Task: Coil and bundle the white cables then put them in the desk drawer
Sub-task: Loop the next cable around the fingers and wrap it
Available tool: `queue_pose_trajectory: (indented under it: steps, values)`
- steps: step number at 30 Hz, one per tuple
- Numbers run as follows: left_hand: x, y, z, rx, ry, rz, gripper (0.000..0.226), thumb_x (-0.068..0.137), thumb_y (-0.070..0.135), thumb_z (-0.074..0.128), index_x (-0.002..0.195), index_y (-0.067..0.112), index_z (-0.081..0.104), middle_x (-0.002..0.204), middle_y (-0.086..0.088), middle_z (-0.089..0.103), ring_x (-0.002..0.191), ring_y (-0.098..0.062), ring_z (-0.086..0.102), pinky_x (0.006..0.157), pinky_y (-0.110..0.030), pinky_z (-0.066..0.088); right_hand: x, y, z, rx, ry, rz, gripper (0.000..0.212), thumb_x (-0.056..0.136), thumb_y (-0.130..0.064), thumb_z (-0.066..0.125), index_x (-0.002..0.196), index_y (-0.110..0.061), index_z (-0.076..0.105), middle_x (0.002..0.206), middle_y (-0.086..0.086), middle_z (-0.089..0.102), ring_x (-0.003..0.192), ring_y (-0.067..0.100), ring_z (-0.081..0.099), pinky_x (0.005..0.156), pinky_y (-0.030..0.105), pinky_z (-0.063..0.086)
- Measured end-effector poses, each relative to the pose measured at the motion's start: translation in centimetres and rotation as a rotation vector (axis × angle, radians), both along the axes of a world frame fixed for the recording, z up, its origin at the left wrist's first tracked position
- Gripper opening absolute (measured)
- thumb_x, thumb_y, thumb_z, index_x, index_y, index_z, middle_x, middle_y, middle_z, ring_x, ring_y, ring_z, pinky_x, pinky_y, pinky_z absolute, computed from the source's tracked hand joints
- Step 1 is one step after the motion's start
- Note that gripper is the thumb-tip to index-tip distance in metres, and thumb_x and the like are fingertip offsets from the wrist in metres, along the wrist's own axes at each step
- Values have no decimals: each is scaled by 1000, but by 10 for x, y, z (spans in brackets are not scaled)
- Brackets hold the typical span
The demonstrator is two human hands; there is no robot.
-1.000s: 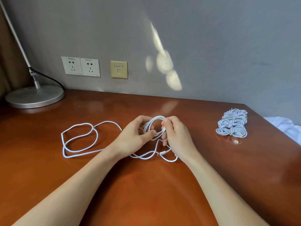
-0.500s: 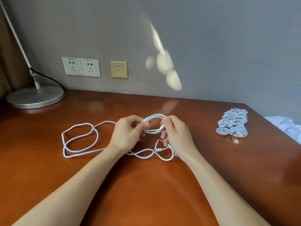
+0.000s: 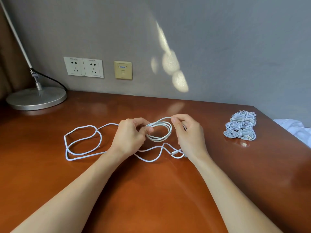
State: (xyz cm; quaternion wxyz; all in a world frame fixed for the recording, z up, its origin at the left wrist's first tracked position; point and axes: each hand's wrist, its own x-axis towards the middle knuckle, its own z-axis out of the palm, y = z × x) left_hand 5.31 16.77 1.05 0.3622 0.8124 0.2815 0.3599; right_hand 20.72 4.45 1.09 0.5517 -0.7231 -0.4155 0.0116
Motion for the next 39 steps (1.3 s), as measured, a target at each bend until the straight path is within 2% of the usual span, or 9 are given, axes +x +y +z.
queue_pose_trajectory:
  steps: [5,9,16,20,25,30,34,37,39]
  values:
    - [0,1,0,-49,-50,-52,12,98,19,69,88,20,76,69,-4,71,62,-20,69,59,-32,61,3,-3,3,-16,21,-85,22,97,-49,65,94,-27,62,63,-3,65,51,11,60,52,29,52]
    - [1,0,2,-178,-108,-78,17,99,19,68,83,14,72,66,-4,68,54,-18,63,54,-27,55,0,-3,4,-78,14,-57,20,98,-46,64,90,-28,66,58,-7,60,52,10,56,51,31,49]
    - [2,-5,6,-429,-256,-154,19,100,17,66,84,7,69,65,-5,64,53,-16,57,51,-26,50,-3,-6,4,-184,3,81,20,105,-40,56,113,-32,73,83,-21,66,83,1,64,62,8,43]
    - [3,-5,5,-520,-315,-171,22,100,19,66,82,7,69,66,-8,63,52,-21,55,53,-28,48,-4,-5,2,-265,-18,162,22,106,-41,53,111,-34,74,68,-32,59,71,-7,60,61,9,42]
    - [3,-6,8,-641,-402,-192,19,99,19,67,93,1,70,72,-10,67,64,-18,61,54,-26,51,-10,-8,4,-340,-20,274,29,106,-42,53,131,-39,67,103,-24,70,92,-3,68,80,13,54]
    - [3,-3,8,-703,-472,-109,18,96,21,71,95,3,72,73,-9,69,64,-16,65,60,-26,55,-10,-8,4,-402,-34,343,37,106,-35,55,142,-39,58,99,-18,72,94,-5,68,88,19,57]
    - [3,1,8,-739,-534,-42,18,95,22,73,91,5,72,68,-6,67,65,-17,67,65,-26,57,-11,-8,4,-414,-64,343,34,108,-32,49,141,-38,57,88,-12,70,88,6,68,84,19,57]
    - [4,3,8,-769,-594,-14,16,95,21,74,86,7,70,64,-3,66,65,-15,68,69,-27,59,-13,-7,2,-373,-52,332,40,108,-31,49,148,-39,46,88,-13,70,85,2,69,79,18,55]
    - [3,5,8,-790,-648,3,15,96,19,73,90,5,69,60,-3,62,65,-15,69,70,-26,59,-12,-7,2,-320,-24,304,33,108,-28,49,140,-36,46,87,-12,71,79,4,70,74,19,55]
